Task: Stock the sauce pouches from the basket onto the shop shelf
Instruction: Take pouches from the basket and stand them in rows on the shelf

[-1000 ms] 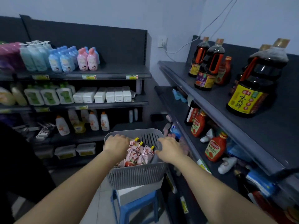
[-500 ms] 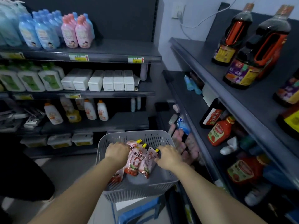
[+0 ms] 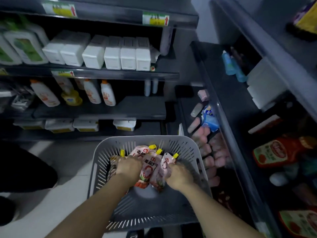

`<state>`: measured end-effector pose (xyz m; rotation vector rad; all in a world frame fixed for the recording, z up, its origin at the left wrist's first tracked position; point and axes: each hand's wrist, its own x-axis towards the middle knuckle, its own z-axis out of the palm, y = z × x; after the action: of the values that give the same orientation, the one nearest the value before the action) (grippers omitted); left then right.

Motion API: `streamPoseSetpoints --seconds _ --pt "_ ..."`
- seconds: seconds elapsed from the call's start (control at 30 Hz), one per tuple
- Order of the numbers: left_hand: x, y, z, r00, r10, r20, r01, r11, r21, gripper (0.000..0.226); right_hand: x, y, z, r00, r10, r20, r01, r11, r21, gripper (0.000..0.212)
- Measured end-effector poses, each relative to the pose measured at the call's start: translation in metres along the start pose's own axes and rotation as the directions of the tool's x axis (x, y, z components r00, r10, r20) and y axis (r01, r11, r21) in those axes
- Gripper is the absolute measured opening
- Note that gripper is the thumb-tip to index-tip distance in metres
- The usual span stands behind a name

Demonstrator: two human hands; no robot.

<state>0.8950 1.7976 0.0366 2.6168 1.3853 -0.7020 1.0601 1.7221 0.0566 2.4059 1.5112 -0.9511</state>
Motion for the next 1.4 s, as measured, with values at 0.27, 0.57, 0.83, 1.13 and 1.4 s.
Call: streamPoseSetpoints --seconds 0.27,0.57,0.83,1.13,1.4 --pt "0.039 0.014 0.045 0.997 -0.083 0.003 0.079 0.939 -0.334 0.039 0.068 0.004 0.051 0.959 0.256 0.123 -0.28 0.926 0.252 0.054" --pt "0.052 0.019 0.057 0.971 -0.233 -0.056 0.137 0.733 -0.666 0.033 0.105 -0.007 0.069 0.88 0.471 0.06 -0.388 0.641 0.662 0.06" --pt "0.046 0.016 0.066 0.962 -0.252 0.101 0.21 0.454 -0.866 0.036 0.096 -0.012 0.081 0.924 0.324 0.201 -0.354 0.535 0.767 0.04" --pt "0.012 0.001 0.049 0.916 -0.291 0.277 0.29 0.0 -0.957 0.041 0.06 0.012 0.067 0.934 0.237 0.267 -0.329 0.281 0.901 0.004" --pt "-0.018 0.004 -0.009 0.938 -0.273 0.214 0.192 -0.103 -0.976 0.013 0.004 0.017 0.023 0.961 0.275 0.013 -0.056 0.149 0.987 0.013"
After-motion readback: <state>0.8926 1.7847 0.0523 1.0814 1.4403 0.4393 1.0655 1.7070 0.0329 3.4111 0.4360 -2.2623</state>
